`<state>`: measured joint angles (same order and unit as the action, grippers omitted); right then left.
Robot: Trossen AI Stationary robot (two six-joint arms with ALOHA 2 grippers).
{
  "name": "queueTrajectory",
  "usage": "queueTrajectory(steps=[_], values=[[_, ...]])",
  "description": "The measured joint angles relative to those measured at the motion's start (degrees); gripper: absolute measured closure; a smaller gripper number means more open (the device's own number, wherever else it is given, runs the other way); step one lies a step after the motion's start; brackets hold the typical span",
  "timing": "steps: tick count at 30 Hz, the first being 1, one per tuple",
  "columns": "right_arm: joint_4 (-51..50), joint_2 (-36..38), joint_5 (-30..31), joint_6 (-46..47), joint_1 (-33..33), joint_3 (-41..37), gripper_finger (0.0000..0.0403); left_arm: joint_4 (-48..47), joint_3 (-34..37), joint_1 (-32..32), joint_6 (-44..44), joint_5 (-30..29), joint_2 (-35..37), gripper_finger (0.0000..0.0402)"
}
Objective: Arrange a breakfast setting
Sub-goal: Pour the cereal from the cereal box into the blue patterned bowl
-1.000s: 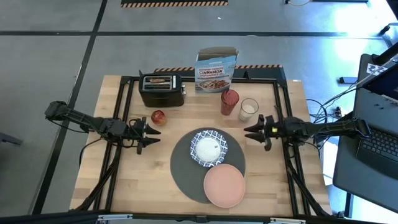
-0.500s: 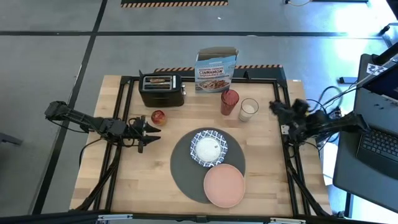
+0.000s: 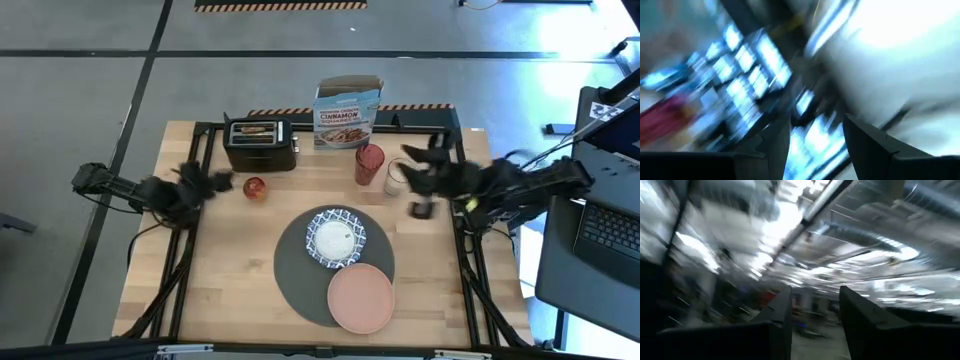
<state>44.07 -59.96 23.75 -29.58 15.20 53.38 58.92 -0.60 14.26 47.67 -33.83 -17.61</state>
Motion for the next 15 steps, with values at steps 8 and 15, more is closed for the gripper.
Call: queueTrajectory(steps=[8, 15], values=[[-7.62, -14.36, 5.53, -6.65, -8.13, 17.66, 0.0292, 8.5, -12.68, 0.0, -8.97, -11.26, -1.86, 0.0227], [-35.04, -16.56, -9.28, -3.57, -14.69, 30.05, 0.0292, 5.36, -34.8, 0.0, -36.08, 11.01, -16.92, 0.0227]])
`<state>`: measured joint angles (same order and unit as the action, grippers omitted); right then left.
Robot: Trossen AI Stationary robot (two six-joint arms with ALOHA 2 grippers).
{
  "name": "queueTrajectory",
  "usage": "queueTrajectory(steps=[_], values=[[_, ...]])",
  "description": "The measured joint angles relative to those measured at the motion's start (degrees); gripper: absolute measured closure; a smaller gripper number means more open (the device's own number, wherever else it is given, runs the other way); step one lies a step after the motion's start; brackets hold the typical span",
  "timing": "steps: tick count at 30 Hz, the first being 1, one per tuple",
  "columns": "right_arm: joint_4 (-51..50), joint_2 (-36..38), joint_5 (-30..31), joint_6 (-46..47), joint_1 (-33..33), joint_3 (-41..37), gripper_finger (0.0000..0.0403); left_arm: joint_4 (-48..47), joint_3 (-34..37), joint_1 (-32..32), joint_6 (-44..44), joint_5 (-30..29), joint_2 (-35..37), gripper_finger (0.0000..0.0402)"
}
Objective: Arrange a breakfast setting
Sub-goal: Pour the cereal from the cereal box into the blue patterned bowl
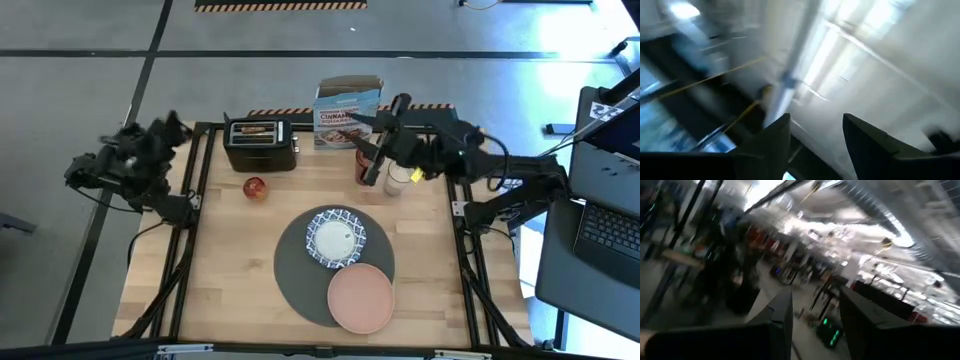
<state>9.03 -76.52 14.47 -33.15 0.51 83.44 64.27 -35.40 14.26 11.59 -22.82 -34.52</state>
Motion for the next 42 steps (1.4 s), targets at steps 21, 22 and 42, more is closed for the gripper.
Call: queueTrajectory(steps=[21, 22, 42], values=[[-74.78, 1.67, 11.23, 12.04, -17.02, 17.65, 0.0213, -52.92, -26.38, -2.56, -5.74, -9.06, -23.09, 0.0227], [-76.27, 1.57, 11.33, 12.11, -17.78, 17.6, 0.0191, -53.09, -26.37, -2.58, -5.68, -9.08, -23.56, 0.0227], [-60.64, 1.21, -18.33, -0.43, -50.45, 0.93, 0.0064, -53.01, -26.33, -2.62, 4.87, -7.62, -26.16, 0.0227]])
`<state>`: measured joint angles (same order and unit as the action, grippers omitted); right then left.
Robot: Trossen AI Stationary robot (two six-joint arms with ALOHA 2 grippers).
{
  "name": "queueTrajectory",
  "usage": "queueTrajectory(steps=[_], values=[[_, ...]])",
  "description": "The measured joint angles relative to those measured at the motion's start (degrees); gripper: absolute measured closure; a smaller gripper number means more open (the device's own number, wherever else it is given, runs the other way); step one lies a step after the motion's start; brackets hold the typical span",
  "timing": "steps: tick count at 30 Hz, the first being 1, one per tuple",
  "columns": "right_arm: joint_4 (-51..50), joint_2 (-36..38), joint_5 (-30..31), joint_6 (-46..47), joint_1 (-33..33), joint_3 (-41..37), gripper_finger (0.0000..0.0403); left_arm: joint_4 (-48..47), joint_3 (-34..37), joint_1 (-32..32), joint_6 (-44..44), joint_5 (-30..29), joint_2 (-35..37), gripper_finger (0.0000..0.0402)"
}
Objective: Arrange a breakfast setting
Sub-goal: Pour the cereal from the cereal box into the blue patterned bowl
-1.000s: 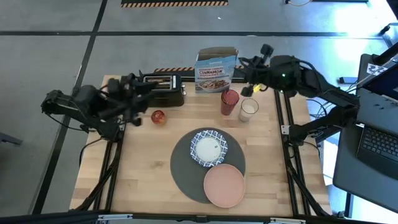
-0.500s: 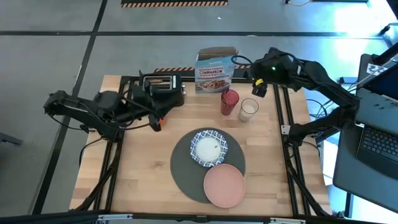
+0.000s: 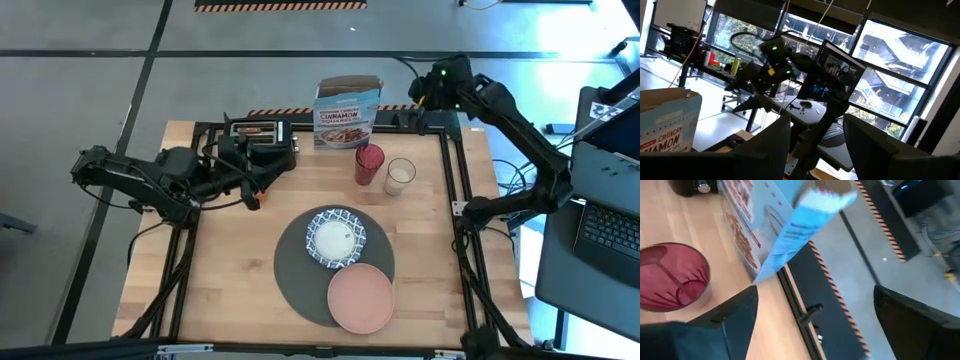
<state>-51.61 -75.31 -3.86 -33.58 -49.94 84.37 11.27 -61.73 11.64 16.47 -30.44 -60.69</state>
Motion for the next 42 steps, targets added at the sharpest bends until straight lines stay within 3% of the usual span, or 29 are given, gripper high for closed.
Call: queueTrajectory(steps=[7, 14, 25, 37, 42], values=[[6.26, -3.87, -17.53, -1.92, -9.02, -9.53, 0.0061, -0.04, 0.02, 0.0, 0.04, -0.02, 0.0, 0.0227], [15.25, -10.77, -21.31, -5.91, -9.87, -15.08, 0.0065, -0.07, 0.02, -0.39, -0.04, -0.27, 0.0, 0.0227], [26.2, -22.01, -26.41, -5.81, -11.83, -15.57, 0.0065, -0.09, 0.07, -4.3, 3.46, -0.46, 0.01, 0.0227], [33.88, -28.93, -44.47, -4.38, -15.45, -17.38, 0.0065, -0.11, 0.07, -5.79, 5.16, -0.4, 0.02, 0.0227], [39.86, -29.7, -48.12, -4.19, -14.6, -21.11, 0.0065, -0.11, 0.07, -5.79, 7.05, -0.34, 0.02, 0.0227]])
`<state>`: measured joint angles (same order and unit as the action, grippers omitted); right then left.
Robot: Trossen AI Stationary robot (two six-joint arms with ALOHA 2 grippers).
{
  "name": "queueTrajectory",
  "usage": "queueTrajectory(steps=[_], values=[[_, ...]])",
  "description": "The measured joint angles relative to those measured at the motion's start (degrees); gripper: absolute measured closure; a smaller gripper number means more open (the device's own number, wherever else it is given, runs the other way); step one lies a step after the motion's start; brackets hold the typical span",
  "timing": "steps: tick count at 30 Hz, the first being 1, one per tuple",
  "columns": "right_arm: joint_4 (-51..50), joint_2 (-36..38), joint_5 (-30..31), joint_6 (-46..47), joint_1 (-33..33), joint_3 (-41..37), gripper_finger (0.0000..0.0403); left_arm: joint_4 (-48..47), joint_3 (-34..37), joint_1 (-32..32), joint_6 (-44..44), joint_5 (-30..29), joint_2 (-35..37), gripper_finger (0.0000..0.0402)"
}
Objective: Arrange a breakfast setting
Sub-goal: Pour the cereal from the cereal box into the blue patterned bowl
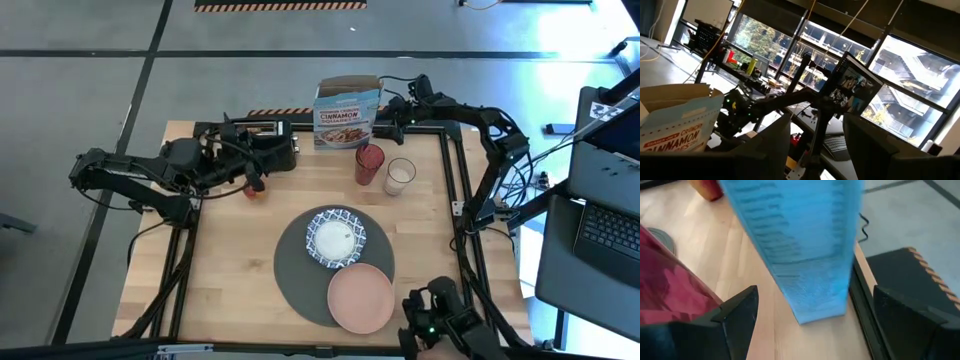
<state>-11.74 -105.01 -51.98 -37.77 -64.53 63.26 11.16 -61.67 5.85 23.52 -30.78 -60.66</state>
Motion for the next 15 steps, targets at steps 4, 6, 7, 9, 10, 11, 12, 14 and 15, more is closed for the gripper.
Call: queueTrajectory(steps=[4, 6, 7, 9, 10, 11, 12, 14, 15], values=[[4.58, -0.01, 0.06, 0.13, 0.35, -1.83, 0.0065, 0.0, 0.0, 0.0, 0.43, -0.02, 0.0, 0.0227], [8.24, -0.19, 0.42, 1.28, 0.88, -2.22, 0.0065, 0.0, 0.0, 0.0, 0.46, -0.03, 0.0, 0.0227], [9.47, -0.46, 0.32, 1.7, 0.88, -2.27, 0.0065, 0.0, 0.0, 0.0, 0.47, -0.01, 0.0, 0.0227], [11.8, -1.33, 0.36, 3.08, 1.47, -2.31, 0.0065, 0.0, 0.0, 0.0, 0.99, -0.05, 0.0, 0.0227], [12.93, -1.79, 0.37, 3.71, 1.78, -2.31, 0.0065, 0.0, 0.0, 0.0, 1.47, -0.07, 0.0, 0.0227], [13.94, -2.31, 0.31, 4.44, 2.14, -2.31, 0.0065, 0.0, 0.0, 0.0, 1.78, -0.06, 0.0, 0.0227], [14.85, -2.77, -0.1, 5.01, 2.49, -2.31, 0.0065, 0.0, 0.0, 0.0, 1.94, -0.07, 0.0, 0.0227], [15.42, -3.62, -0.57, 5.48, 3.36, -2.31, 0.0065, 0.0, 0.0, 0.0, 2.05, -0.07, 0.0, 0.0227], [15.93, -4.09, -0.59, 5.37, 3.87, -2.31, 0.0065, 0.0, 0.0, 0.0, 2.07, -0.07, 0.0, 0.0227]])
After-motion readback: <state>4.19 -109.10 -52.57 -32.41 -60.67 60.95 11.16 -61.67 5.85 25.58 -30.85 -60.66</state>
